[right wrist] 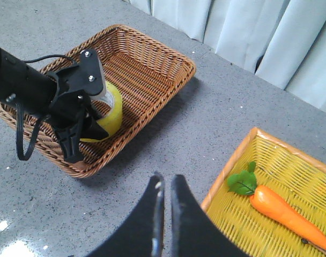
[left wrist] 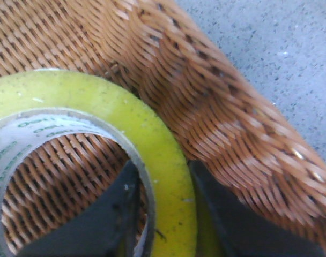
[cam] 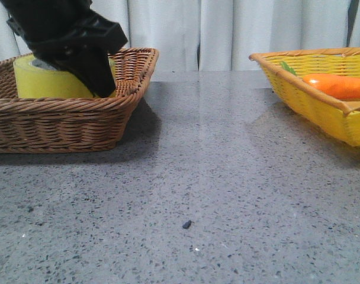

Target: Transfer tape with both arms

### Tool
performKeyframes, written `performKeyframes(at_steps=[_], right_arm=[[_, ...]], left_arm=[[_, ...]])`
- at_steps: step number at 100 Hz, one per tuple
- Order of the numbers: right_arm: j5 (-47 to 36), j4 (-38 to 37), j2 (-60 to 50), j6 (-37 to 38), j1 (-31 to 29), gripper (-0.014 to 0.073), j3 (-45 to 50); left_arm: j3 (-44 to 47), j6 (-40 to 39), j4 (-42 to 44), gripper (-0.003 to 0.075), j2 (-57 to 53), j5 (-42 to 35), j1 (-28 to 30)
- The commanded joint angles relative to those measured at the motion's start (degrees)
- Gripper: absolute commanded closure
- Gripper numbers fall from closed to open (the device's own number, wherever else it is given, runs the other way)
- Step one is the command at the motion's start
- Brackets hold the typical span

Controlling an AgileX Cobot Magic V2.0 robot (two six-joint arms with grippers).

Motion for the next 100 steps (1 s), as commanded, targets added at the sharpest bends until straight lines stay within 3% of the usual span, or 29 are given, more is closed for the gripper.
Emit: performKeyframes(at_steps=[1,16,24,50,60,81,100], right_arm=[[-3.7,-0.8,-1.0,-0.4,-0.2,0.0668,-1.7],[-3.6,-0.8,-1.0,-0.4,-0.2,0.0668,-1.7],[-4.1,-0.8,-1.1,-0.4,-0.2,0.0668,-1.1],[-14.9,-3.2,-10.3,-0.4,-0.2,0.0667,14.4],[-19.4,-4.8,-15.3,-0.1,-0.2,0.0668,23.2],[-30.9,-12.2,-27.6,7.7,-0.2,0.0668,41.9],[-38.7,-14.6,-39.8,7.7,-0.2,0.0668,55.3]], left_arm=[[-1.0,-0.6,-0.8,0.0674,-2.4,-5.3,0.4],[-1.0,-0.8,-2.7,0.0416,-2.5,-5.6,2.0],[-1.0,-0.8,-2.9,0.0368,-2.9,-5.3,2.5],[-1.0,-0.8,-5.1,0.0451,-9.9,-6.8,2.5],[-0.9,-0.8,-5.1,0.0532,-14.0,-7.5,2.5],[6.1,-0.6,-5.1,0.0738,-24.8,-12.9,2.5],[19.1,-0.6,-5.1,0.0741,-35.5,-20.8,2.5]])
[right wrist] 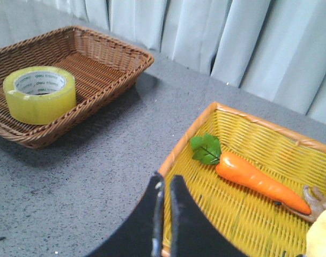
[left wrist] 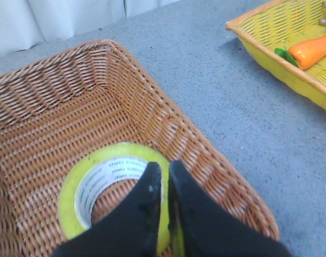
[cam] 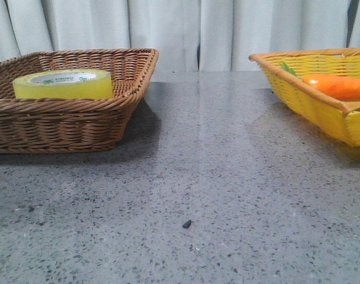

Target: Transfer tape with both arms

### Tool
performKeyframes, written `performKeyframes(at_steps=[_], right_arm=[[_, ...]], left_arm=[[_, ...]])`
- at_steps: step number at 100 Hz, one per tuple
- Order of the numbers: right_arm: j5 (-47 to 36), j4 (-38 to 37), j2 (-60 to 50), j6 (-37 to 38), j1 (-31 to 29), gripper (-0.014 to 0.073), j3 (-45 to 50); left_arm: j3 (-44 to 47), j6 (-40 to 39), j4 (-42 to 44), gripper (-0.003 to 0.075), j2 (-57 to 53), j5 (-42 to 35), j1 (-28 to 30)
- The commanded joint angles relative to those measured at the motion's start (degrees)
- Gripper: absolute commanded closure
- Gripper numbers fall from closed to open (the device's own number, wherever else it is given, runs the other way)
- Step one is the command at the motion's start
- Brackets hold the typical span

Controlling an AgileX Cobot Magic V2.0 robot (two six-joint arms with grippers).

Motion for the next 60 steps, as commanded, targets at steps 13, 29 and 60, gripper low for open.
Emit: performKeyframes(at_steps=[13,29,60], right_arm=[[-8.7,-3.7,-11.1,0.5,-0.2,0.0668,9.1],[-12.6,-4.8,-18.6,0.5,-0.2,0.0668,15.4],[-18.0,-5.4,-26.8,0.5,-0.2,0.0668,21.7]], left_arm=[[13.8,-0.3,-1.3,0.0741,-13.9,-13.8,0.1],[24.2,-0.3,-2.3,0.0741,-25.3,-18.7,0.1],[36.6,-0.3,-2.3,0.0741,-43.5,-21.0,0.1]])
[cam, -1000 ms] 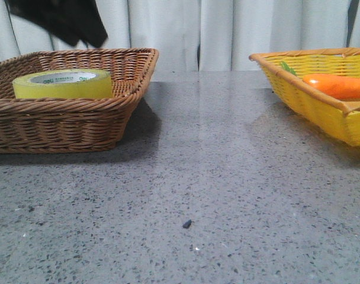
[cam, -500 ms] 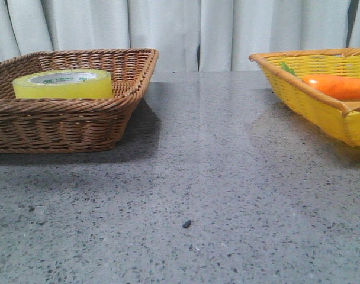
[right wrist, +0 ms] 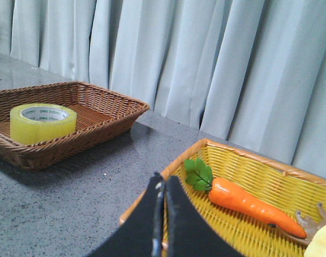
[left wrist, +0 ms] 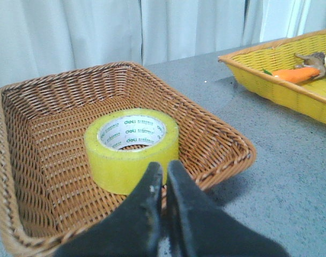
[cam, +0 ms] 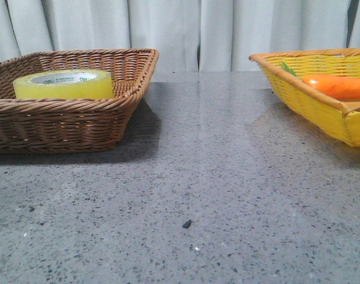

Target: Transfer tape with both arms

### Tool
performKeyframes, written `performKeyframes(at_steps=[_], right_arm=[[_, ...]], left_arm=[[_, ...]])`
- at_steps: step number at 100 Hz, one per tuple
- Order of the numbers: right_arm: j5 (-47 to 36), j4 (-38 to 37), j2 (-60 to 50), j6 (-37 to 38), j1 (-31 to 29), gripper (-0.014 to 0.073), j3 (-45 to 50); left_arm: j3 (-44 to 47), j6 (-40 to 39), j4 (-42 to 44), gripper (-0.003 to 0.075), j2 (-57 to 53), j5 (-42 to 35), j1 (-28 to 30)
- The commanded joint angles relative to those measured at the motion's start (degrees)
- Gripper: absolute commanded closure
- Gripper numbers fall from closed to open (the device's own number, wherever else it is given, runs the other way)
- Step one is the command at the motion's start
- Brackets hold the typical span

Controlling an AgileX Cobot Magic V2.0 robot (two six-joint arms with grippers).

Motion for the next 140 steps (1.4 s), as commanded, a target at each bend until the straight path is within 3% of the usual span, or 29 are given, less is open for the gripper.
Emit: performKeyframes(at_steps=[1,61,75,106,122,140], right_arm=[[-5.2,-1.4,-0.3,0.1,-0.2,0.0668,-0.6],[-5.0,-1.4,-0.3,0.1,-0.2,0.0668,-0.6],[-5.0,-1.4,-0.3,0.1,-0.2,0.0668,-0.6],[-5.0,-1.4,-0.3,0.1,-0.2,0.0668,-0.6],[-4.8,-1.4,-0.3,0.1,-0.2,0.0668,-0.6],[-4.9,-1.4,-0.3,0.1,-0.2,0.0668,-0.6]], left_arm=[[0.7,-0.3,-0.7,0.0741,-3.9,-5.0,0.1],[4.1,-0.3,-1.1,0.0741,-8.4,-3.5,0.1],[6.1,-0.3,0.7,0.0741,-8.9,-6.2,0.4],[16.8,-0.3,3.2,0.0741,-22.6,-10.3,11.9],[20.1,-0.8,1.0,0.0741,-22.7,-10.5,18.2],[20.1,-2.3,0.5,0.0741,-22.7,-1.5,21.6]])
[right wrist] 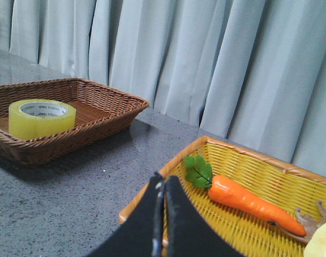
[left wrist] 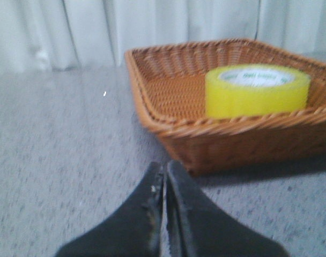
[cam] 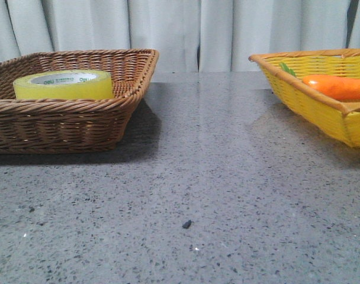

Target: Transfer tape with both arms

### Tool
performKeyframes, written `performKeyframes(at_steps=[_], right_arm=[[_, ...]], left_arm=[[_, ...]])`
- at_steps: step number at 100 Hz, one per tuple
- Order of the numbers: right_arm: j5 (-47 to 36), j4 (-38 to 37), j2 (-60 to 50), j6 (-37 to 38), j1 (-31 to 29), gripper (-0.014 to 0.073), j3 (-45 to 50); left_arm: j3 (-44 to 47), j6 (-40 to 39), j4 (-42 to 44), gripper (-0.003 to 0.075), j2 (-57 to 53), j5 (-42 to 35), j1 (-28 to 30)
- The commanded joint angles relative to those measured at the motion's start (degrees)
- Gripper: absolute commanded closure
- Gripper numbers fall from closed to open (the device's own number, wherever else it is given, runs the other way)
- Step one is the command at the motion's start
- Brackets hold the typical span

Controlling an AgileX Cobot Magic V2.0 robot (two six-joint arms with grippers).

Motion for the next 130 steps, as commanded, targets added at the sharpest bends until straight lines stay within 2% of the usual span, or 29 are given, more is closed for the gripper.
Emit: performKeyframes(at_steps=[1,11,111,120,130], right_arm=[[-4.5,-1.0,-0.2,0.1,-0.2,0.0668,-1.3],[-4.5,-1.0,-0.2,0.1,-0.2,0.0668,-1.3],[-4.9,-1.0,-0.3,0.1,-0.4,0.0668,-0.6],[-7.0,-1.0,-0.3,0.1,-1.6,0.0668,1.7],[-13.7,-1.0,-0.3,0.1,-4.1,0.0668,5.1]], left_arm=[[0.6,-2.6,-0.8,0.0741,-1.7,0.7,1.3],[0.6,-5.0,-0.5,0.0741,-1.7,5.7,1.6],[0.6,-5.1,-0.1,0.0741,-1.7,5.6,1.6],[0.6,-5.1,-0.1,0.0741,-1.7,5.6,1.6],[0.6,-5.1,-0.1,0.0741,-1.7,5.6,1.6]])
